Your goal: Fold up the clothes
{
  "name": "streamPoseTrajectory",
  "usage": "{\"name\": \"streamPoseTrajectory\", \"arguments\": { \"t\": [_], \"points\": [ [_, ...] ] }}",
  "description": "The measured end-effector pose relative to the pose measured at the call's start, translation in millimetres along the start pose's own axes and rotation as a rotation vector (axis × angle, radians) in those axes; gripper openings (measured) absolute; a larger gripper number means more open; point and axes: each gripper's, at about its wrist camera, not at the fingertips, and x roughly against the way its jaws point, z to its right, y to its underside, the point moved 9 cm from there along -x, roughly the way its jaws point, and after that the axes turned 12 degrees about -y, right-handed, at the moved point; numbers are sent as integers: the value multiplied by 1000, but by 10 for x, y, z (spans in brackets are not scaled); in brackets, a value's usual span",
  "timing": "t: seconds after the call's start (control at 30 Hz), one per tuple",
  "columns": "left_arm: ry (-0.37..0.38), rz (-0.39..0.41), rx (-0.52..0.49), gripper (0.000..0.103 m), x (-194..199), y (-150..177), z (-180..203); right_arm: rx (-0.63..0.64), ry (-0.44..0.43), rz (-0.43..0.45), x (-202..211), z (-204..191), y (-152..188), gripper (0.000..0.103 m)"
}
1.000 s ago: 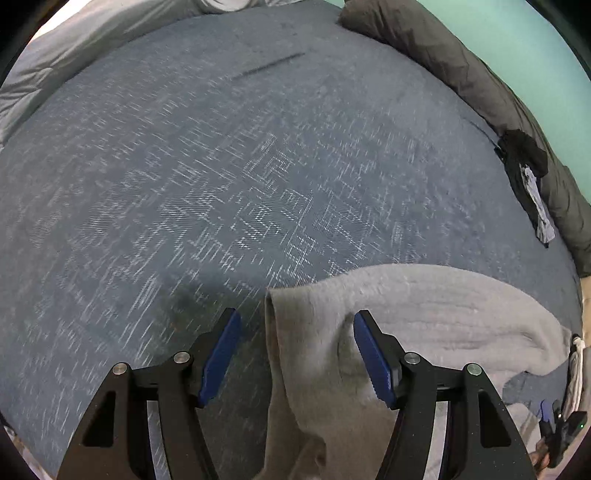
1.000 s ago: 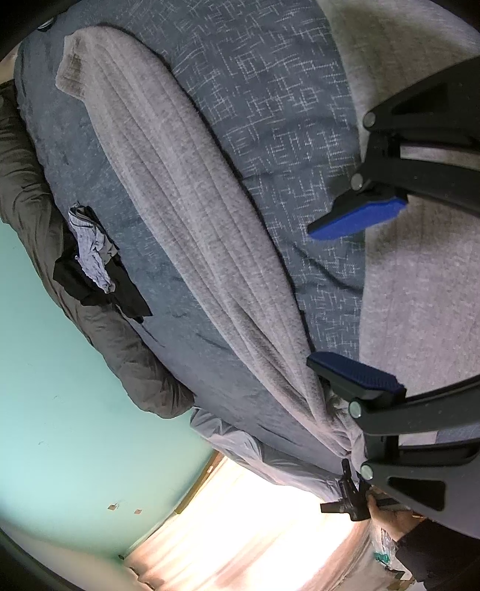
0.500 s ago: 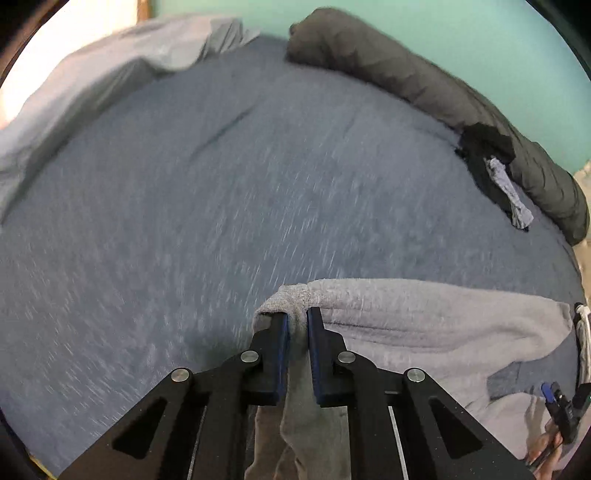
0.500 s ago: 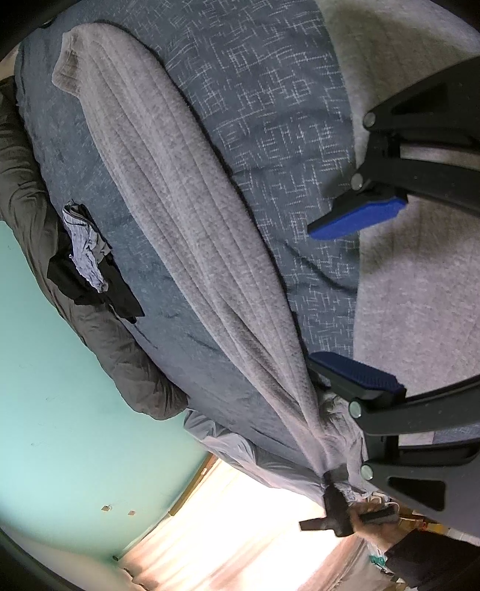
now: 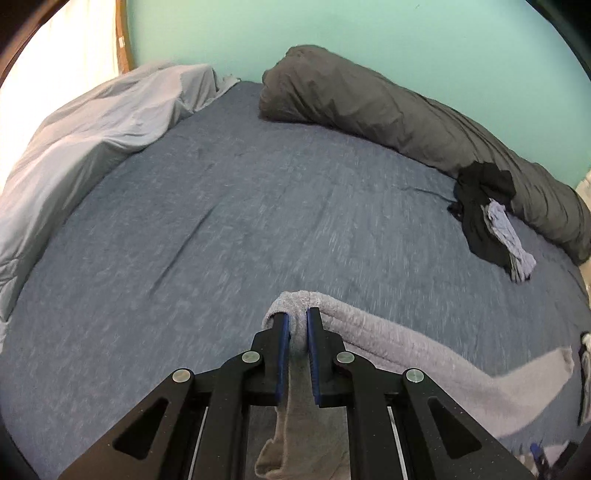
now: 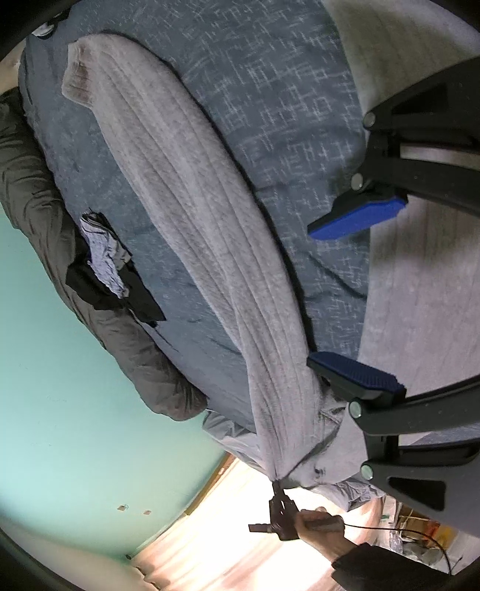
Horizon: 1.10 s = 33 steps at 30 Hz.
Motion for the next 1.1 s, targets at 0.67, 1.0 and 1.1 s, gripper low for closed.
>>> {"name": "streamPoseTrajectory", "arguments": {
  "t": [0.67, 1.0, 1.1],
  "points": [
    [74, -107, 51, 58, -355, 1183, -451, 56, -15, 11, 8, -158, -18, 64],
    [125, -176, 38, 58, -368, 1799, -411, 70, -36, 13, 28, -277, -9, 64],
    [148, -199, 60, 57, -461, 1825, -311, 69, -35, 15, 44, -278, -14, 64]
  ]
}}
